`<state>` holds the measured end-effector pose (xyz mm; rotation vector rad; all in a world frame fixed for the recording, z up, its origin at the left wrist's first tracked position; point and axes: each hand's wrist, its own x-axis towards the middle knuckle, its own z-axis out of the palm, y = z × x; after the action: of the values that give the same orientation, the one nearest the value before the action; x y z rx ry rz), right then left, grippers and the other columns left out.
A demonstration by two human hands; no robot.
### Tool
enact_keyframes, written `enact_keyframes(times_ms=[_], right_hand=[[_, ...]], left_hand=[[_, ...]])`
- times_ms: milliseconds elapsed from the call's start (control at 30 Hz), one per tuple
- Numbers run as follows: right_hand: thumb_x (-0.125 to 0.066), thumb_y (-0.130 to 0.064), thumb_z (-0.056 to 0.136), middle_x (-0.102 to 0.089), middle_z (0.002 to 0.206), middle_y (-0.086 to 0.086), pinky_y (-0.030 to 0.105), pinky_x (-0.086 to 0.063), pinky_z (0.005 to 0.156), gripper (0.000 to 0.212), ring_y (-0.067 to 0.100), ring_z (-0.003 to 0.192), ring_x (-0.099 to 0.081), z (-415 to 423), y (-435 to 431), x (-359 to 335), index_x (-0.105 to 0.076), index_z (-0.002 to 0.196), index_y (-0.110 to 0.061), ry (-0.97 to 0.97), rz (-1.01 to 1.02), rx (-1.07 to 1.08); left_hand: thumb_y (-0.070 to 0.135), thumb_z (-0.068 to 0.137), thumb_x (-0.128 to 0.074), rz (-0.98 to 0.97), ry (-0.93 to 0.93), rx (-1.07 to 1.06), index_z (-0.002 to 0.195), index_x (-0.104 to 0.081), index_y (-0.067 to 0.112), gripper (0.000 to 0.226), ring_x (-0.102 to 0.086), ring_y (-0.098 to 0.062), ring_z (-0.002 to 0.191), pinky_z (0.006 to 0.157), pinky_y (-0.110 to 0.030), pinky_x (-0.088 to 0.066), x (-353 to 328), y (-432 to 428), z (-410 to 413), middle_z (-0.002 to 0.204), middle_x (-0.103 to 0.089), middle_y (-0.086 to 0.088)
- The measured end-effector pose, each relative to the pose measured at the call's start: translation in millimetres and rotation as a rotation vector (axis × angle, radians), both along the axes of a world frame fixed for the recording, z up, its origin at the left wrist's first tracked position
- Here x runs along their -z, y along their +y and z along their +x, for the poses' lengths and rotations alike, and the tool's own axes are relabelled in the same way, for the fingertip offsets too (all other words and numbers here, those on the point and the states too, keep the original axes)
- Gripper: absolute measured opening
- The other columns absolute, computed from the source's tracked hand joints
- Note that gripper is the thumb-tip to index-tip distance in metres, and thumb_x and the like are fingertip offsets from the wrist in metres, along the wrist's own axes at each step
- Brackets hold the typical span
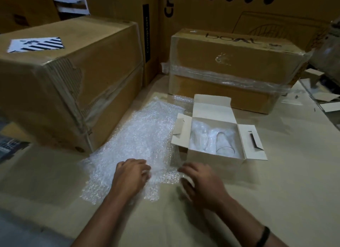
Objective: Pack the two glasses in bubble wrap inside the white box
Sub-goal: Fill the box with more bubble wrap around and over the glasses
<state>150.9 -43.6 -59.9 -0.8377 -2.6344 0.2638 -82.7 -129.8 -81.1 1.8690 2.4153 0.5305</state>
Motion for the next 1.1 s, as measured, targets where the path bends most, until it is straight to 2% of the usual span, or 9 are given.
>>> enact_keyframes(times_ms=[100, 367, 500, 567, 667, 733, 833, 900, 1100], right_hand=[[-0.042, -0.061, 0.088, -0.055, 0.139, 0.0, 0.038, -0.047, 0.09, 0.054, 0.023, 0.12, -0.056, -6, -10, 32, -0.053, 0.133, -0.032, -0.174, -0.089, 0.09], [-0.012, -0.076, 0.088, -0.038, 0.154, -0.006, 0.038, -0.029, 0.108, 0.074, 0.02, 0.138, -0.034, -7, -18, 42, -0.041, 0.143, -0.036, -0.271, -0.056, 0.138], [-0.013, -0.073, 0.09, -0.036, 0.154, -0.011, 0.034, -0.023, 0.11, 0.07, 0.015, 0.14, -0.03, -7, -15, 44, -0.042, 0.143, -0.037, -0.234, -0.122, 0.127], [-0.014, -0.073, 0.091, -0.049, 0.146, -0.005, 0.035, -0.031, 0.109, 0.075, 0.017, 0.135, -0.04, -8, -13, 40, -0.054, 0.135, -0.028, -0.123, -0.27, 0.158], [-0.026, -0.083, 0.083, -0.069, 0.098, 0.018, 0.045, -0.051, 0.085, 0.093, 0.024, 0.09, -0.066, -20, -14, 19, -0.066, 0.099, -0.001, 0.362, -0.647, 0.377], [-0.04, -0.085, 0.076, -0.067, 0.075, 0.008, 0.034, -0.049, 0.068, 0.087, 0.012, 0.067, -0.06, -32, -15, -1, -0.068, 0.083, -0.003, 0.481, -0.759, 0.463], [-0.071, -0.046, 0.084, -0.065, 0.078, 0.005, 0.024, -0.043, 0.058, 0.049, 0.012, 0.063, -0.057, -50, -14, -20, -0.066, 0.089, 0.002, 0.424, -0.955, 0.441], [-0.068, -0.011, 0.088, -0.07, 0.086, 0.014, 0.031, -0.05, 0.06, 0.012, 0.018, 0.066, -0.063, -55, -12, -26, -0.066, 0.096, -0.002, 0.449, -1.036, 0.419], [-0.05, 0.007, 0.094, -0.07, 0.107, 0.015, 0.04, -0.054, 0.062, 0.033, 0.024, 0.08, -0.067, -21, -6, -66, -0.061, 0.119, -0.012, 0.631, -1.023, 0.25]], left_hand=[[0.016, 0.076, -0.075, 0.08, -0.036, -0.072, 0.075, -0.074, 0.027, 0.011, -0.065, -0.014, 0.072, 0.067, -0.03, -0.047, -1, 1, -7, 0.074, -0.071, 0.011], [0.019, 0.085, -0.074, 0.3, -0.398, -0.149, 0.092, -0.077, 0.014, 0.009, -0.069, -0.018, 0.089, 0.083, -0.03, -0.051, -10, 4, -26, 0.094, -0.075, 0.002], [0.02, 0.085, -0.071, 0.565, -0.343, -0.104, 0.089, -0.076, 0.014, 0.009, -0.065, -0.022, 0.093, 0.085, -0.05, -0.049, -15, -7, -17, 0.096, -0.072, 0.001], [0.023, 0.083, -0.068, 0.654, -0.358, -0.074, 0.088, -0.076, 0.015, 0.012, -0.061, -0.018, 0.09, 0.081, -0.049, -0.048, -15, -17, -5, 0.093, -0.067, 0.003], [0.029, 0.082, -0.066, 0.708, -0.291, 0.054, 0.085, -0.076, 0.02, 0.014, -0.057, -0.013, 0.085, 0.079, -0.037, -0.041, -8, -35, 20, 0.086, -0.063, 0.007], [0.029, 0.083, -0.065, 0.692, -0.226, 0.188, 0.085, -0.075, 0.024, 0.011, -0.058, -0.013, 0.084, 0.077, -0.035, -0.04, 1, -45, 36, 0.086, -0.065, 0.009], [0.031, 0.087, -0.065, 0.614, -0.23, 0.344, 0.09, -0.072, 0.027, 0.009, -0.06, -0.011, 0.083, 0.077, -0.032, -0.042, 13, -52, 52, 0.091, -0.066, 0.014], [0.04, 0.087, -0.065, 0.578, -0.238, 0.349, 0.095, -0.072, 0.028, 0.016, -0.061, -0.01, 0.088, 0.081, -0.031, -0.043, 14, -55, 54, 0.096, -0.067, 0.016], [0.064, 0.087, -0.048, 0.483, -0.253, 0.139, 0.105, -0.071, 0.031, 0.045, -0.056, -0.011, 0.107, 0.093, -0.031, -0.032, -5, -51, 34, 0.113, -0.066, 0.014]])
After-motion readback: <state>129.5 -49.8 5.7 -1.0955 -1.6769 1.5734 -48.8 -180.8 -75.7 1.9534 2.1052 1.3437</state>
